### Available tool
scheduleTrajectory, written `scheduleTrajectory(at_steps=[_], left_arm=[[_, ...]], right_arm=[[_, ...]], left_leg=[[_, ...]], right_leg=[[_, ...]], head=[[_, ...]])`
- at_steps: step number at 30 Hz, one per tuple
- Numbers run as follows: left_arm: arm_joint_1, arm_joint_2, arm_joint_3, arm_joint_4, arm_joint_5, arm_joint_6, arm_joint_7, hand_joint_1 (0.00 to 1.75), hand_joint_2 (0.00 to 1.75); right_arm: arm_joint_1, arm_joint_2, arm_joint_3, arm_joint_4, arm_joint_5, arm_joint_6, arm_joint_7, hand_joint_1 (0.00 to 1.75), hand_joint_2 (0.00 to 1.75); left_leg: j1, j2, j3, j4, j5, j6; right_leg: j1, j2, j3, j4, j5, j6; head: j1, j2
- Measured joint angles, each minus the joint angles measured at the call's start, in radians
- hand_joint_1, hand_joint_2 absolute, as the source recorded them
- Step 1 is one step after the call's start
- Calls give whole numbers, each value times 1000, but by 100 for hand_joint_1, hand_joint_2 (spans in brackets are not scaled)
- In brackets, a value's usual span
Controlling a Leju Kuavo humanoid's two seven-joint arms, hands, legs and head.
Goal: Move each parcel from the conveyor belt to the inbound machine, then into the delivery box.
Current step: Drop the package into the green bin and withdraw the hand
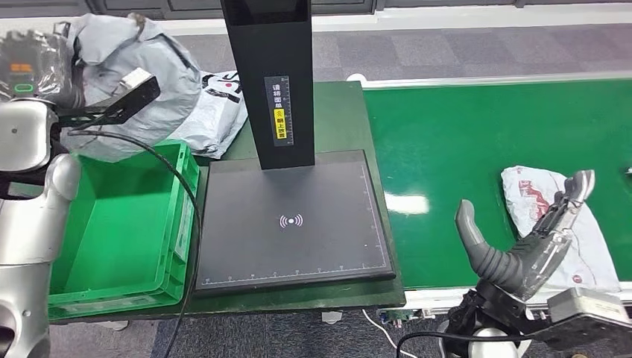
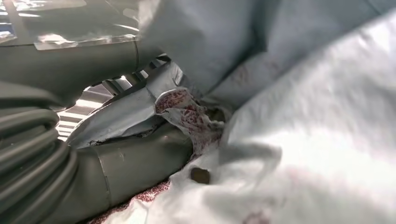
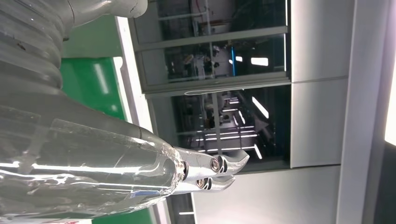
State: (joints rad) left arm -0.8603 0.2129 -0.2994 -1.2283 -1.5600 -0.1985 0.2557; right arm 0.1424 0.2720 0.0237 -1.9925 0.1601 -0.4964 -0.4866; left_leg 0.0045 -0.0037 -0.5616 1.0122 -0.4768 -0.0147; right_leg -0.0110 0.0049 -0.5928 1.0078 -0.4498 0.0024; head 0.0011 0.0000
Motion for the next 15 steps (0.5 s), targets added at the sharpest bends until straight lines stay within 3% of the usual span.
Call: scheduleTrajectory(at_steps=[2, 7, 14, 15], left_arm=[[-4, 27, -15, 99, -3, -52, 35, 175, 175], [-36, 70, -27, 444, -6, 100, 21, 175, 175], [-70, 97, -27, 621, -8, 102, -29, 175, 175], [-70, 101, -27, 634, -8, 99, -34, 131, 175]], right_arm=[[-9, 0, 0, 9, 5, 5, 6, 0, 175], [-6, -4, 0, 31, -3, -1, -7, 0, 175], [6, -18, 0, 43, -19, -6, -13, 0, 175], [9, -22, 0, 45, -22, -6, -14, 0, 175]], left_leg=[[0, 1, 0, 0, 1, -1], [1, 3, -1, 0, 3, -4], [1, 4, -2, 0, 3, -5], [1, 4, -2, 0, 3, -5]], right_leg=[[1, 1, 0, 0, 0, -1], [3, 3, -3, 0, 3, -5], [3, 4, -4, 1, 3, -5], [3, 4, -4, 1, 3, -5]], head=[[0, 0], [0, 0], [0, 0], [0, 0]])
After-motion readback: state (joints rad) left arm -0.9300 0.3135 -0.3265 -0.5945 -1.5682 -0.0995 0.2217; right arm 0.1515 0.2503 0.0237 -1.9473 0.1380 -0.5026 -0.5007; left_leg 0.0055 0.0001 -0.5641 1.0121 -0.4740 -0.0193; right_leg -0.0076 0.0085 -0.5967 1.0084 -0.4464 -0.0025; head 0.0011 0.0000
